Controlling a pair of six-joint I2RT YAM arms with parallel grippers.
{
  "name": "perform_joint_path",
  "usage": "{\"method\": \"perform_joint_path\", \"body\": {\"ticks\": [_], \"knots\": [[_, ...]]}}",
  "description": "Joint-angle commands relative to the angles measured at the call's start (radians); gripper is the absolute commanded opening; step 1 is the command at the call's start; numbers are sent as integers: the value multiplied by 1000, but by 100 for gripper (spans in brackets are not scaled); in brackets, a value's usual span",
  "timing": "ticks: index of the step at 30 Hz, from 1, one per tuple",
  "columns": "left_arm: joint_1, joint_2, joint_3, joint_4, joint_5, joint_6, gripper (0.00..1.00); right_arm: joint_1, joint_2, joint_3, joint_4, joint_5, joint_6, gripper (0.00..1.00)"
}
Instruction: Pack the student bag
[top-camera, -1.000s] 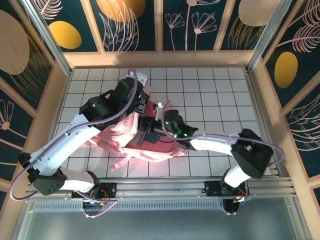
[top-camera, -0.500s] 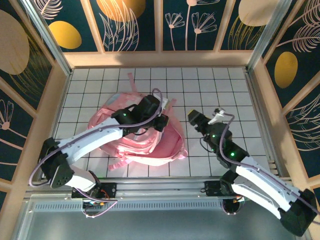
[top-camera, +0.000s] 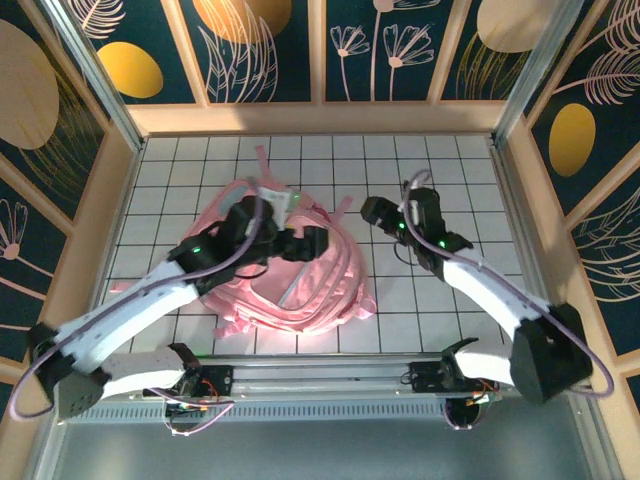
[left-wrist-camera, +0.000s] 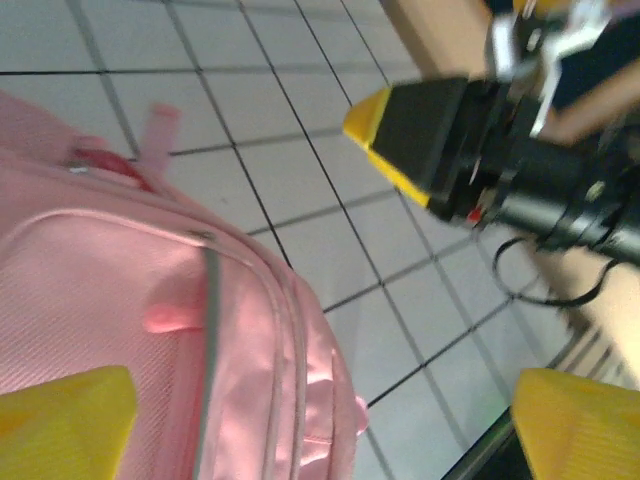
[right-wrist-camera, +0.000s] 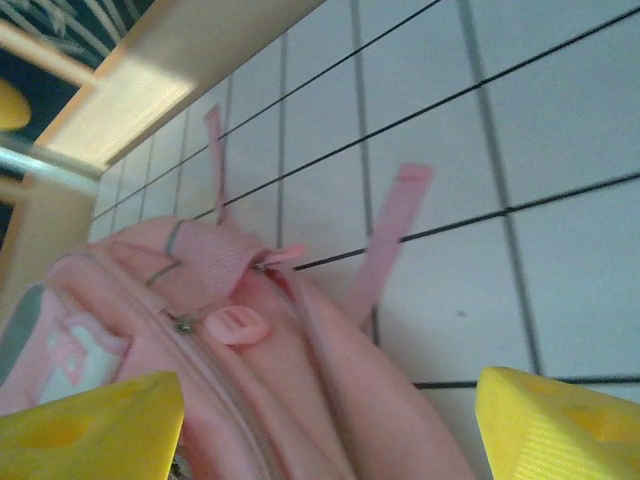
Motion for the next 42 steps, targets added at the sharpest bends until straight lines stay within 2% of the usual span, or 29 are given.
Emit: {"method": "perform_joint_path", "body": {"ticks": [1,3,6,9,17,20,23,30,37,42], "knots": [[54,-132,-146,-149,-118,-296,99,-4,111,90,-2,-211,-50,79],[88,-229,-239,-204,-107,-452,99,-3,185,131,9,-275,-42,80],[104,-304,-289,-364,-143,-593,99,6,272,183,-9,-314,-45,81],[104,-342,-296,-517,-195,-651,99,11,299,201,-19,-287,-52,80],[106,-427,-401,-571,-280,-712,99,12,328,215,-25,-285,-64,80],[111,-392,-457,-474,-314,-673,99,17,335,208,-17,-300,-61,80],[135,-311,-475,-282,-330,-569,99,24,329,181,2,-304,-55,80],[170,-4,-330,-5,-399,-313,98,32,286,79,30,-301,-55,78],[199,222,-165,120,-412,-201,98,50,187,-82,127,-309,-5,73],[241,390,19,115,-351,-134,99,177,128,-136,200,-319,23,68]]}}
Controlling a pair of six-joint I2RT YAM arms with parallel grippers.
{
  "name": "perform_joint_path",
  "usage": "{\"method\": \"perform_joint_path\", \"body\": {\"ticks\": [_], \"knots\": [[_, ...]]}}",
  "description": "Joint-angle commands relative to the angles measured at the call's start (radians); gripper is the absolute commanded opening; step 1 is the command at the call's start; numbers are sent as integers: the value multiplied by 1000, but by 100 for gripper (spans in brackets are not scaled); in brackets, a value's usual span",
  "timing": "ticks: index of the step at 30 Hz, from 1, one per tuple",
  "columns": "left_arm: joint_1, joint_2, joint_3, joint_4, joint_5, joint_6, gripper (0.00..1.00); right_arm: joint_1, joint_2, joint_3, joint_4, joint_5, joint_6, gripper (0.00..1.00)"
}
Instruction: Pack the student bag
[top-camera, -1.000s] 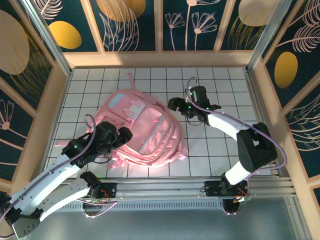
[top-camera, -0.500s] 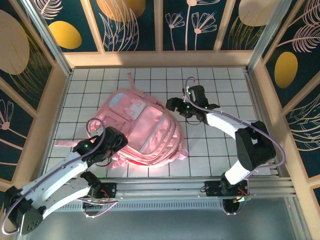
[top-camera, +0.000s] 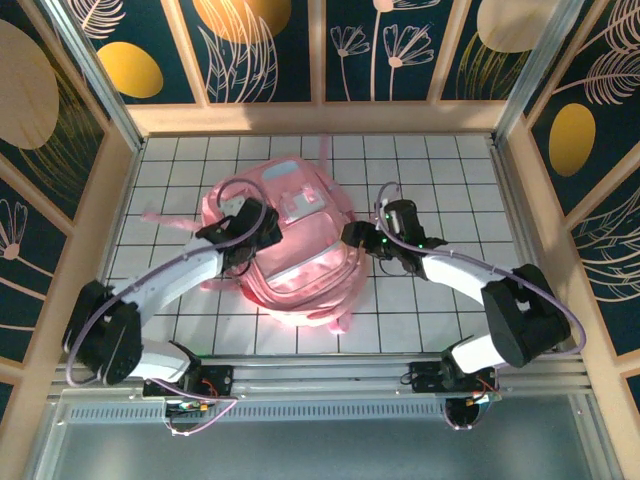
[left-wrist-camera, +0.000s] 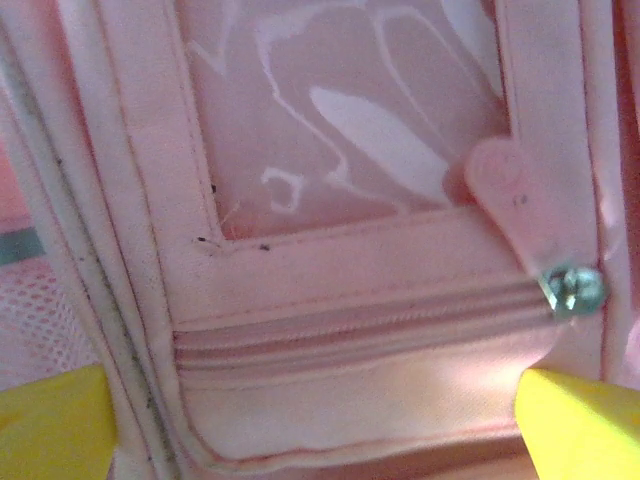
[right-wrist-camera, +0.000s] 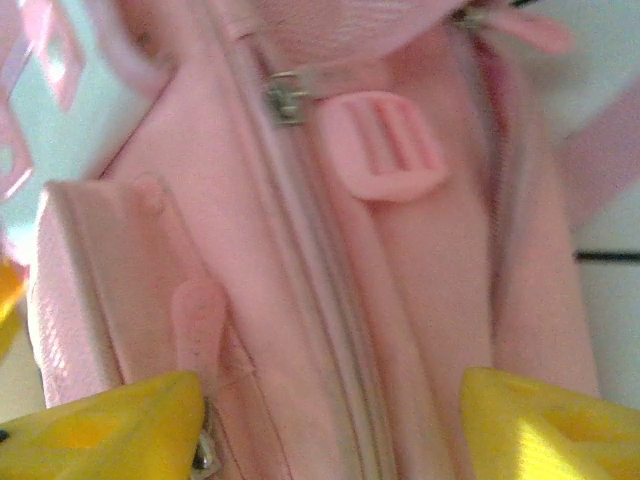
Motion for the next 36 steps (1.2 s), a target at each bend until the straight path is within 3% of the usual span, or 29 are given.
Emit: {"method": "perform_joint_path", "body": {"ticks": [1,5,9,12,17,21,24,29,36], "knots": [[19,78,137,152,73,76,99,142,-35,-22,77,-80,10,66],[61,81,202,142,91,114,99,266,8,19,137,-156,-9,63],[68,27,230,72,51,176,99,298,40,84,71,-141,-54,61],[68,-37,210,24,43,203,99,286,-25,98,-19,-51,-109,61],[68,-120,149,-48,140,269,99,286,-126,115,-211,174,-282,55],[68,-195,95,-90,198,276,99,291,-177,30,-183,249,-395,51],[68,-269,59,-117,226,225,99,297,-193,-26,-143,279,-443,51],[68,-340,17,-276,231,-19,99,295,-196,-32,-149,304,-412,52],[74,-285,-2,-416,347,-290,99,298,-89,98,-327,559,-307,47]]}}
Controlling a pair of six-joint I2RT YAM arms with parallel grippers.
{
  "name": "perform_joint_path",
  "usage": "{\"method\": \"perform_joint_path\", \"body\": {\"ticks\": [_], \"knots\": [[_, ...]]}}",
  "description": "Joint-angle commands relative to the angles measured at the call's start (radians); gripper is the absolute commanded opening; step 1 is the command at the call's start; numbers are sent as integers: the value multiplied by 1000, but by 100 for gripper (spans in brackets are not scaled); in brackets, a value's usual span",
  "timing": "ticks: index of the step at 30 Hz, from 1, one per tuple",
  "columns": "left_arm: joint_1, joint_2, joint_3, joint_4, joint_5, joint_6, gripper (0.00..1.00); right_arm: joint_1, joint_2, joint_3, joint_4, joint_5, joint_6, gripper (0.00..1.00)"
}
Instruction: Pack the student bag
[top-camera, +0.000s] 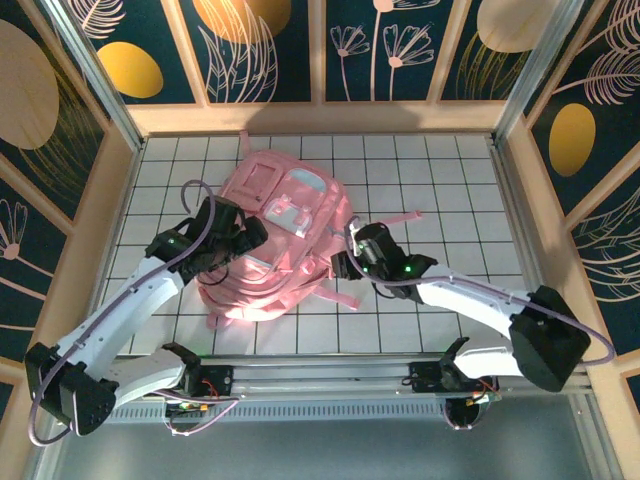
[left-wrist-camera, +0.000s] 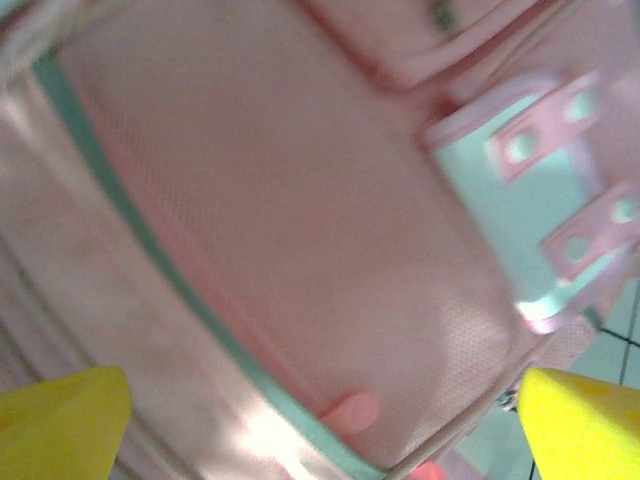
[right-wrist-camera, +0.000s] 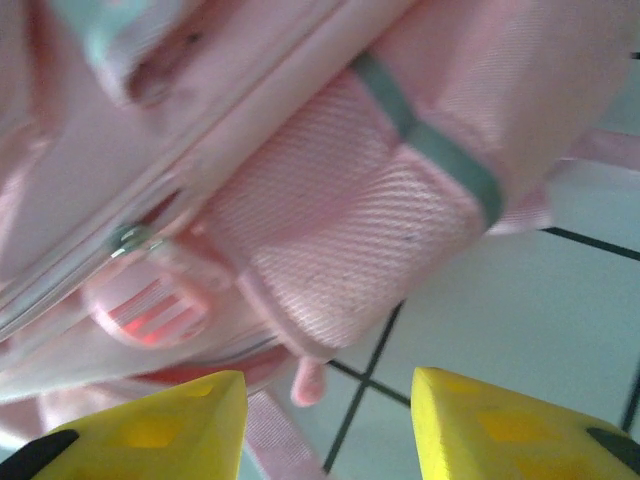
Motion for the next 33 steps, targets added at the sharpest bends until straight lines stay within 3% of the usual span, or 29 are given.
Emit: {"method": "perform_joint_path", "body": {"ticks": [1,4,7,11,18,20,26,33], "knots": [[10,35,-19,-132,66,-182,99,8,52,82,-105,157,57,46],[18,53,-19,-140,56,-220,99,20,57,93,-109,195,69,46],[40,68,-19,-121,44,-222,90,32,35,82,-97,234,79,46],[79,115,-19,-84,58,-220,85,37,4,54,-93,251,87,46],[148,169,-19,-41,56,-217,65,37,-53,-16,-86,263,99,46],[157,178,-19,-25,56,-220,53,38,-61,-30,-77,256,104,46],[158,163,14,11,58,-244,1,41,-64,-88,23,134,45,48],[158,156,46,31,79,-252,0,42,-167,-230,280,12,-15,53]]}}
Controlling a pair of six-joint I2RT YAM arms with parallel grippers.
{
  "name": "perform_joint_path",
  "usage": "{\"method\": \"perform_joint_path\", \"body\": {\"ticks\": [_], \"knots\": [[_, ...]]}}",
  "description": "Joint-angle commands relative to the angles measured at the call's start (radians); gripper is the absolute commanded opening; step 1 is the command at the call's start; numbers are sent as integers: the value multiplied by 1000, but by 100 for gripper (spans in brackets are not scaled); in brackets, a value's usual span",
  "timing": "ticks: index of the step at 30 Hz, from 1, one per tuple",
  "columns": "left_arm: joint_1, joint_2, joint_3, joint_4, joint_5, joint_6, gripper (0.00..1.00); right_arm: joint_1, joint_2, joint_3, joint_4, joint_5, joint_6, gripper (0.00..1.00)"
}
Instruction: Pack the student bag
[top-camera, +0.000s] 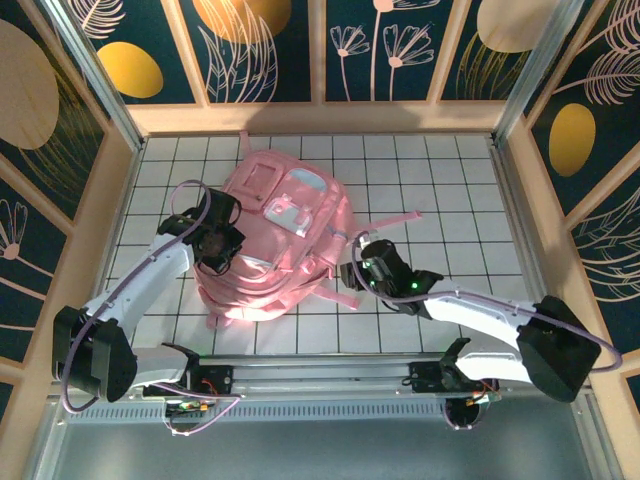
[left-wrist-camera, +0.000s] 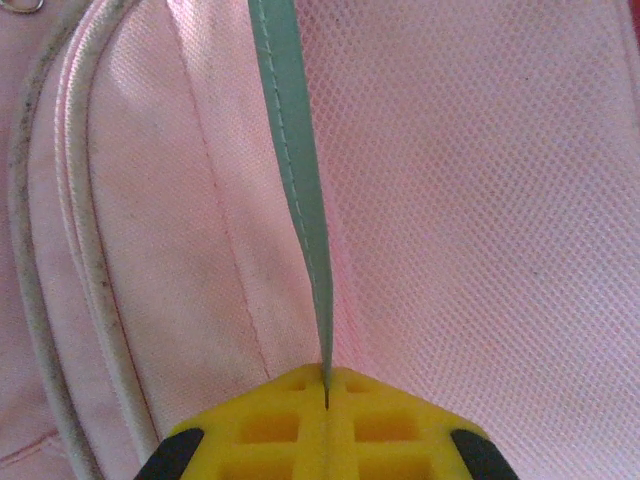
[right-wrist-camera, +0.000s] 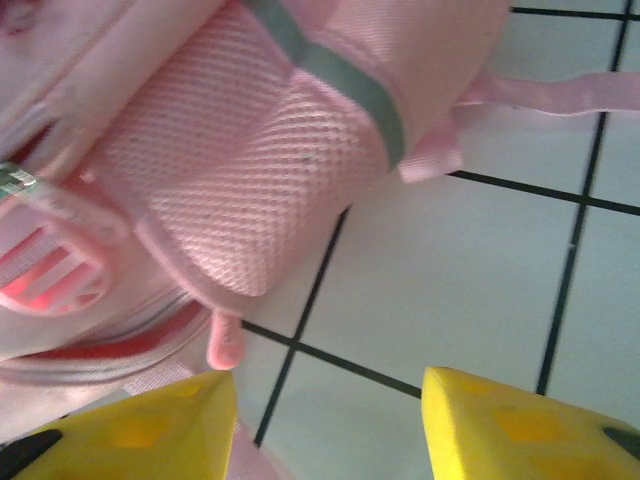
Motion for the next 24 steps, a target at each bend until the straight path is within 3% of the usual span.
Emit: {"method": "perform_joint_path", "body": {"ticks": [1,8,12,18,21,24], "knots": [[4,-21,48,37,19,-15,0,7,-66,-59,190,-74,-51,54],[3,-99,-3,27,-7,-55,0,7,-149,-111,226,-23,-87,56],[4,-126,-114,97,54,-72,0,7,-137,-90,186,8,-84,55],[4,-95,-155,100,86,-93,12,8,-110,-65,144,59,-59,55],[4,-93,-153,95,84,-93,24,8,-115,-66,144,78,-51,55],[4,-87,-141,82,74,-88,29,8,-127,-65,146,83,-48,55]]}}
